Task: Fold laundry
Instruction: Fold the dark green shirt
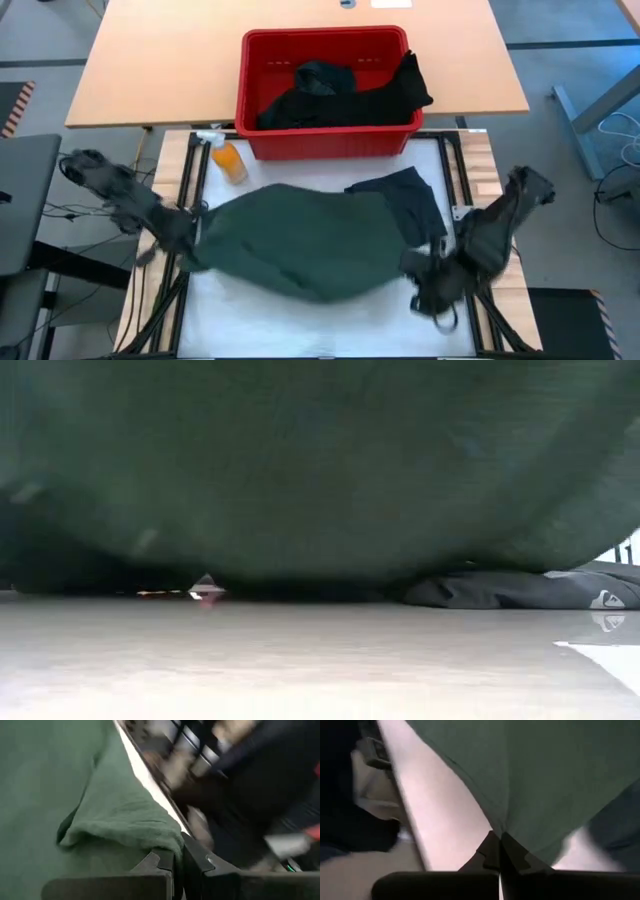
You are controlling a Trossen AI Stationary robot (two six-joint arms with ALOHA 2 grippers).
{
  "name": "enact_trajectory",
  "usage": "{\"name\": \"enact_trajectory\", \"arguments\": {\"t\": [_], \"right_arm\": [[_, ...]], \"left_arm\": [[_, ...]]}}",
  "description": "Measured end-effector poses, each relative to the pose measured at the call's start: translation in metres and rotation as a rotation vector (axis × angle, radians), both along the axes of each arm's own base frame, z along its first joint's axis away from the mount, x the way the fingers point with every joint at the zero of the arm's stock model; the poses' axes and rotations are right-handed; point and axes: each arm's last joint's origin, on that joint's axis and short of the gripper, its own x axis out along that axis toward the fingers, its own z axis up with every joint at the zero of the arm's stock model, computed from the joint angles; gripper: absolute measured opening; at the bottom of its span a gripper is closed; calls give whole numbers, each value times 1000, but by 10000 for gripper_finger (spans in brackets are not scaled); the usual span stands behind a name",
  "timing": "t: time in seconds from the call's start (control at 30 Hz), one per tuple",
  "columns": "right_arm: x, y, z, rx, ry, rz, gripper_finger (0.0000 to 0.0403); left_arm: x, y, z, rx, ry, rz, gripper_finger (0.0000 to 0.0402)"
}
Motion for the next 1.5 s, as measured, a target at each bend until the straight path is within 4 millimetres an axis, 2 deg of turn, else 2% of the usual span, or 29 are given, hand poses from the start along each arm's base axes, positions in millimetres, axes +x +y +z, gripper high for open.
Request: {"name": "enact_trajectory", "arguments": {"t": [0.07,0.13,0.2,0.27,0.4,0.53,0.63,0.73,0.9,1.07,1.17,1.27,1.37,1.43,1.5], "right_arm": [[-6,20,-13,32,19,-76,13],[-11,31,-22,48,60,-150,13],[-8,36,-28,64,102,-163,13],[-1,34,-31,60,119,-149,13],[22,-3,-26,-3,120,-169,13],[52,-48,-29,-50,189,-117,13],[73,-81,-45,-28,281,-90,13],[84,-109,-70,-11,399,-94,13],[91,-134,-104,-12,537,-77,17],[97,-152,-121,-37,600,-93,71],[93,-155,-117,-43,612,-85,110],[81,-152,-102,-89,601,-98,147],[69,-144,-84,-146,486,-171,178],[68,-128,-80,-114,315,-189,190],[73,-99,-84,-38,104,-116,194]], "left_arm": [[6,-9,-23,-31,58,-84,0],[11,-18,-40,-59,86,-125,0],[12,-24,-49,-75,88,-147,0],[11,-27,-50,-70,67,-150,0],[5,-24,-42,-55,38,-40,0],[-6,-16,-52,4,146,99,0],[-10,-13,-59,38,232,173,0],[-13,-13,-62,42,292,199,0],[-19,-13,-69,53,421,213,0],[-22,-13,-70,62,441,210,0],[-22,-13,-70,59,445,209,0],[-22,-13,-70,63,441,207,0],[-22,-13,-70,68,434,209,0],[-22,-13,-70,68,433,210,0],[-22,-13,-70,71,429,211,0]]}}
